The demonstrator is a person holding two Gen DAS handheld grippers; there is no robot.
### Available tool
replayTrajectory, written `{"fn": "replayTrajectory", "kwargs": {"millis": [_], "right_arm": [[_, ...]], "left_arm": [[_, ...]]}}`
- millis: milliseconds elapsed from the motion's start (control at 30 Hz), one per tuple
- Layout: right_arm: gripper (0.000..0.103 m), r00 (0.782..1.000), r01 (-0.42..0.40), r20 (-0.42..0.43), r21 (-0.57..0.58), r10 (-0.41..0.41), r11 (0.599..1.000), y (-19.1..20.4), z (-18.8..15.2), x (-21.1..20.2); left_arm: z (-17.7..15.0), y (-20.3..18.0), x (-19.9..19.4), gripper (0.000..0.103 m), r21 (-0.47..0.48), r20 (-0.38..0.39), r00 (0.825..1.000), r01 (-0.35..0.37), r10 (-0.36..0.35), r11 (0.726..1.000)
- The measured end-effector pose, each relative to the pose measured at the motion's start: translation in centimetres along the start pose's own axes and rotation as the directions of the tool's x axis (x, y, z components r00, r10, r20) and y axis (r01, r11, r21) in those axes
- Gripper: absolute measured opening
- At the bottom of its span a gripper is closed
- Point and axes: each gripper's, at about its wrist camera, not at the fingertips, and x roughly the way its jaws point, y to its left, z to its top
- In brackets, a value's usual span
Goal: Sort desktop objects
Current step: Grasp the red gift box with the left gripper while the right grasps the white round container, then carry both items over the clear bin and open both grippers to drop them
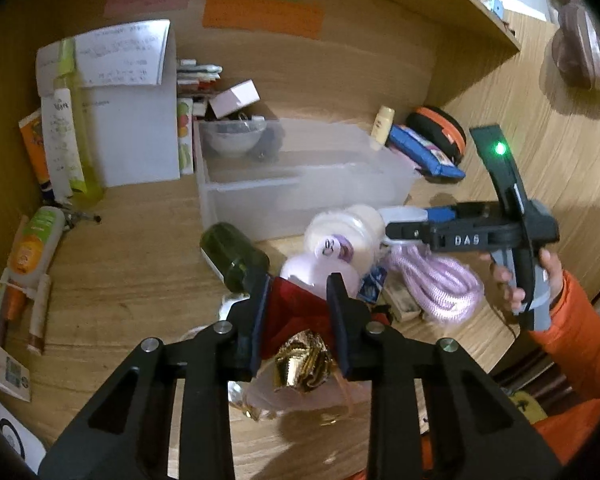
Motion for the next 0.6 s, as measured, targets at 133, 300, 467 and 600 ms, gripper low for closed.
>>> {"fn": "replayTrajectory", "kwargs": {"millis": [133, 300, 467, 600], "right_arm": [[0.062, 1.000, -0.007, 0.027, -0.001, 0.007, 1.000, 0.0, -0.2, -0.9], [0.062, 0.997, -0.022, 0.074, 0.018, 0.021, 1.000, -0.4, -0.3, -2.9], [0.062, 0.990, -0.016, 0.141, 0.013, 0.014, 1.000, -0.3, -0.2, -5.6], [0.062, 0.980, 0.006, 0.199, -0.005, -0.005, 1.000, 0.1, 0.0, -7.9]], "left_arm": [[0.7, 0.0, -1.1, 0.027, 0.006, 0.028, 1.000, -0.014, 0.014, 1.000], [1.9, 0.2, -2.2, 0.027, 0.009, 0.074, 0.995, -0.074, 0.073, 0.997], [3.4, 0.1, -3.3, 0.027, 0.008, 0.138, 0.983, -0.127, 0.125, 0.992], [5.0, -0.1, -3.8, 0.027, 0.014, 0.184, 0.968, -0.174, 0.168, 0.985]]}}
